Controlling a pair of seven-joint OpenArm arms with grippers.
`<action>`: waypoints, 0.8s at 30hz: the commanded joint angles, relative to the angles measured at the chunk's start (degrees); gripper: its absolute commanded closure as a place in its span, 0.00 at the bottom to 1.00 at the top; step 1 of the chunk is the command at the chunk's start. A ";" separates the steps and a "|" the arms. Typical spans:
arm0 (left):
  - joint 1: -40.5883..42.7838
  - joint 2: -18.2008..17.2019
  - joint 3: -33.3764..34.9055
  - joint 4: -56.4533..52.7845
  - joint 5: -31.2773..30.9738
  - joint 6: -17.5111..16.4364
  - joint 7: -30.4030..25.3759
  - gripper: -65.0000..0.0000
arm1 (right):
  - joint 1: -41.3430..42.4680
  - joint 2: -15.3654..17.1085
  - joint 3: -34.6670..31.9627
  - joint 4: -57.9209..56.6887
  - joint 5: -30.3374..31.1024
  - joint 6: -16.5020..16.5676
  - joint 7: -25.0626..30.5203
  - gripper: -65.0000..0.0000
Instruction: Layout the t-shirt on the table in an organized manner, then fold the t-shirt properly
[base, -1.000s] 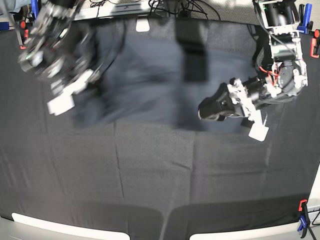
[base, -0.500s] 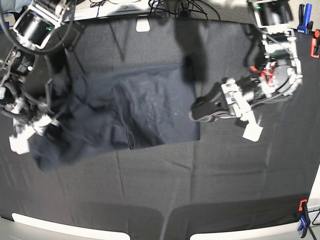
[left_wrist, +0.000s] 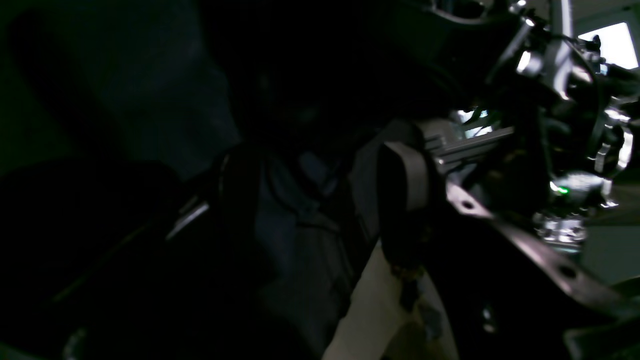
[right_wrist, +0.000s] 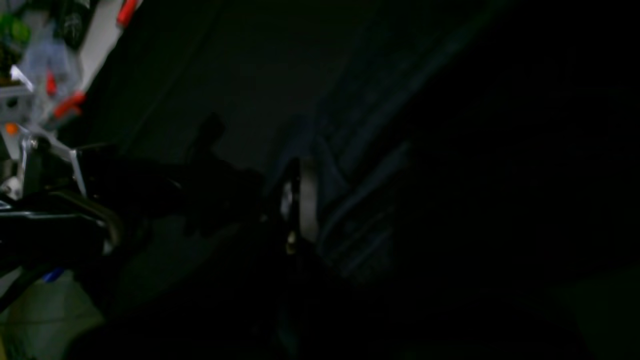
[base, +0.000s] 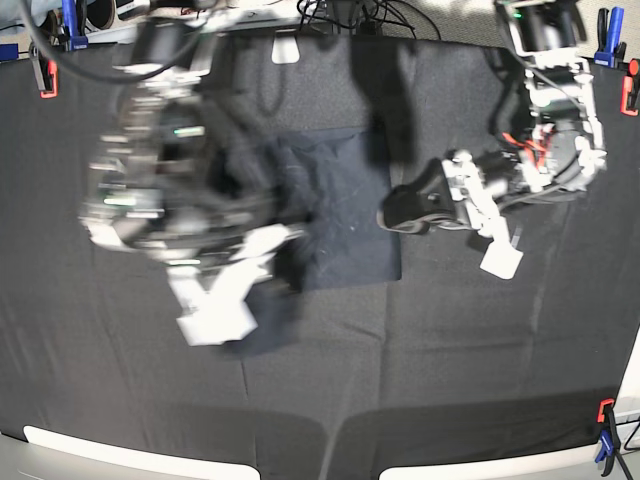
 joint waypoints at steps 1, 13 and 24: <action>-0.98 -1.44 -0.17 1.03 -1.38 -0.44 -0.31 0.47 | 1.27 -1.20 -1.09 1.09 -0.09 -0.59 1.49 1.00; -0.96 -14.01 -0.17 1.03 -1.40 -0.42 -0.31 0.47 | -2.56 -5.30 -9.07 1.09 -6.71 -0.59 1.51 1.00; -0.96 -15.32 -0.17 1.03 -1.42 -0.39 -0.28 0.47 | -3.32 -5.30 -10.19 1.09 6.10 -0.22 1.53 0.52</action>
